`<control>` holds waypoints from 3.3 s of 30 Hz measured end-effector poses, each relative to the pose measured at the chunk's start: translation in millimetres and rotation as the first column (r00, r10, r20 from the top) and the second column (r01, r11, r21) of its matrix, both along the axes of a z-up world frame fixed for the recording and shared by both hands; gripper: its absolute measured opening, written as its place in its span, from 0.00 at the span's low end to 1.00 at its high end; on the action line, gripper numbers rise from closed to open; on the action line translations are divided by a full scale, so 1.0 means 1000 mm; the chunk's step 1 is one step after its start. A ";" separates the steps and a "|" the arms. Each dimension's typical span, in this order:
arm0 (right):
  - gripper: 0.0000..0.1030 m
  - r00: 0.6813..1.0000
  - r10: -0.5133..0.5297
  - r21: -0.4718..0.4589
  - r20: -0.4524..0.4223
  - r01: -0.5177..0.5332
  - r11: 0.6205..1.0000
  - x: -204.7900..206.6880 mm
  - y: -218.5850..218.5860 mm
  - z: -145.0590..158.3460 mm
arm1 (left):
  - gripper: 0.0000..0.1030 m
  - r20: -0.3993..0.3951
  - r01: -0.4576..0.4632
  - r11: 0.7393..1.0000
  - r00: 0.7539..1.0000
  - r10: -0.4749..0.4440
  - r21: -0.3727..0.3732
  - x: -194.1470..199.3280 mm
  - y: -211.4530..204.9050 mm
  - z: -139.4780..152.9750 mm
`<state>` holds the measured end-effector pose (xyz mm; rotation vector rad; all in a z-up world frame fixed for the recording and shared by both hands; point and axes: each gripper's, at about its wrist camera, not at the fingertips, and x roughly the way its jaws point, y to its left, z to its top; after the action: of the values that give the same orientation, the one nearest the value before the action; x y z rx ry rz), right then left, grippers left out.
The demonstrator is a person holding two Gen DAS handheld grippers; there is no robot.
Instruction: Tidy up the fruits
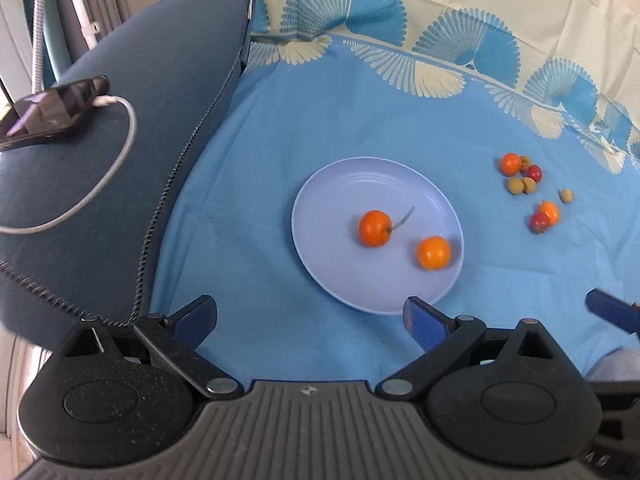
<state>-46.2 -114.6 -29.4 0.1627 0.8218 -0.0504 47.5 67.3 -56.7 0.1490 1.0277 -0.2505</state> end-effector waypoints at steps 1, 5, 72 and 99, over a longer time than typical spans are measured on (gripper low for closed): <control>0.93 1.000 -0.011 -0.001 0.014 0.011 1.000 -0.008 -0.001 0.006 | 0.97 0.012 0.000 1.000 1.000 0.000 0.001 -0.007 0.001 0.004; 0.95 0.998 -0.028 0.005 0.060 0.028 1.000 -0.033 0.000 0.021 | 0.97 0.044 -0.001 1.000 0.999 0.001 -0.016 -0.035 0.005 0.020; 0.97 0.986 -0.127 0.050 0.107 0.122 0.991 -0.061 -0.035 0.015 | 0.98 0.112 0.097 0.995 0.989 -0.098 0.011 -0.032 -0.060 0.034; 0.97 0.888 -0.459 0.056 -0.036 0.460 0.886 0.063 -0.263 -0.151 | 1.00 -0.061 0.312 0.948 0.949 -0.308 0.068 0.140 -0.336 -0.110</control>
<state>17.3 -377.8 -180.3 0.4169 0.7919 -0.4763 187.9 -268.8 -166.5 0.3776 1.0625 -0.5033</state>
